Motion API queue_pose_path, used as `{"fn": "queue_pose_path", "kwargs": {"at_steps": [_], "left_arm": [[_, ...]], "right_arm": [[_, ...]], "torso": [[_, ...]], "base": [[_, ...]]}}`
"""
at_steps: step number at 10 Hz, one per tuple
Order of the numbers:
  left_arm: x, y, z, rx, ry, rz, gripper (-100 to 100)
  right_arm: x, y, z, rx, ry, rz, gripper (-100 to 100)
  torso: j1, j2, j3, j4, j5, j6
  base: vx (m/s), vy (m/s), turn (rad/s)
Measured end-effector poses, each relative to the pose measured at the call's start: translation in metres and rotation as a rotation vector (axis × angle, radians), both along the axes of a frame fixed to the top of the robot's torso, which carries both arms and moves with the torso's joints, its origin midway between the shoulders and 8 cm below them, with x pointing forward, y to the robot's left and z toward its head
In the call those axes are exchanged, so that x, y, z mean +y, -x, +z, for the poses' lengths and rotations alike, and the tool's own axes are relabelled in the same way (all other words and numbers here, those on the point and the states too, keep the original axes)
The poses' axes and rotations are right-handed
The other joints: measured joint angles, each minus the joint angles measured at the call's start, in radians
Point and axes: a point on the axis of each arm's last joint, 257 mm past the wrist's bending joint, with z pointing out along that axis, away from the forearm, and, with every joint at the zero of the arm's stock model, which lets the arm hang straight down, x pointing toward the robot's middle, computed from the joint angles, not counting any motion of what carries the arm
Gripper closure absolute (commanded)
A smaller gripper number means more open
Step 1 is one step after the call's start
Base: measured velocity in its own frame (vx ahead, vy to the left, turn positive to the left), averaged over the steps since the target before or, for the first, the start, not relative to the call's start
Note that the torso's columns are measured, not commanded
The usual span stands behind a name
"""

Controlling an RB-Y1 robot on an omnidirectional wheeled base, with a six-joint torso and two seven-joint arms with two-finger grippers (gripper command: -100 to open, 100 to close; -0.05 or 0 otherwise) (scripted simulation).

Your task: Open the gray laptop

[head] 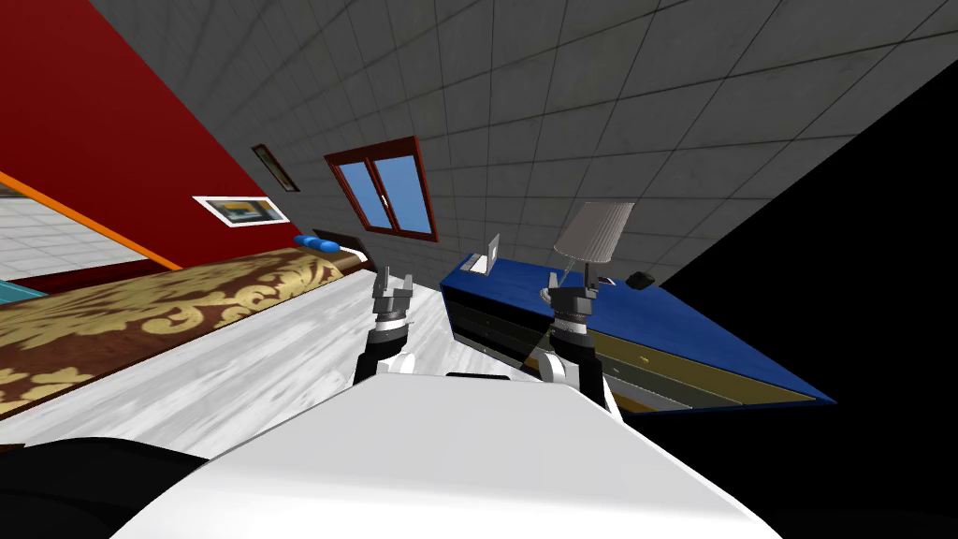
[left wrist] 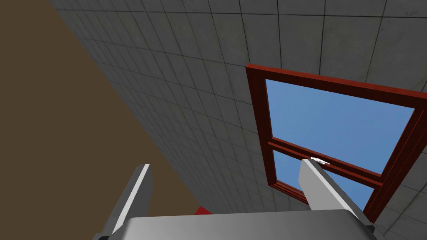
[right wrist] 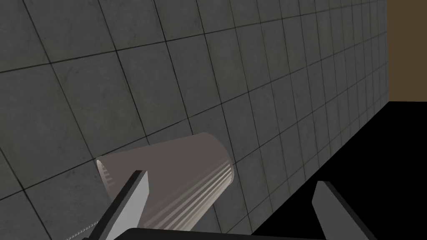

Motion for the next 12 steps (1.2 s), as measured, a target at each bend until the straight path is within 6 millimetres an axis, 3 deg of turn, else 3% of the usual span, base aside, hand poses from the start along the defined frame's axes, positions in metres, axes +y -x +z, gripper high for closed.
{"fn": "queue_pose_path", "kwargs": {"at_steps": [2,9,10,12], "left_arm": [[0.0,0.0,0.0,0.0,0.0,0.0,0],[0.0,0.0,0.0,0.0,0.0,0.0,0],[0.0,0.0,0.0,0.0,0.0,0.0,-100],[-0.013,-0.014,-0.006,0.03,-0.034,-0.046,-100]], "right_arm": [[0.0,0.0,0.0,0.0,0.0,0.0,0],[0.0,0.0,0.0,0.0,0.0,0.0,0],[0.0,0.0,0.0,0.0,0.0,0.0,0],[0.0,0.0,0.0,0.0,0.0,0.0,0]], "torso": [[0.0,0.104,-0.209,0.105,0.0,0.0],[0.0,0.618,-1.234,0.617,0.0,0.0],[0.0,0.691,-1.382,0.691,0.0,0.0],[-0.001,0.734,-1.471,0.734,0.0,0.0]], "base": [[0.0,0.0,0.0],[0.0,0.0,0.0],[0.005,-0.011,-0.028],[0.003,-0.026,-0.041]]}}
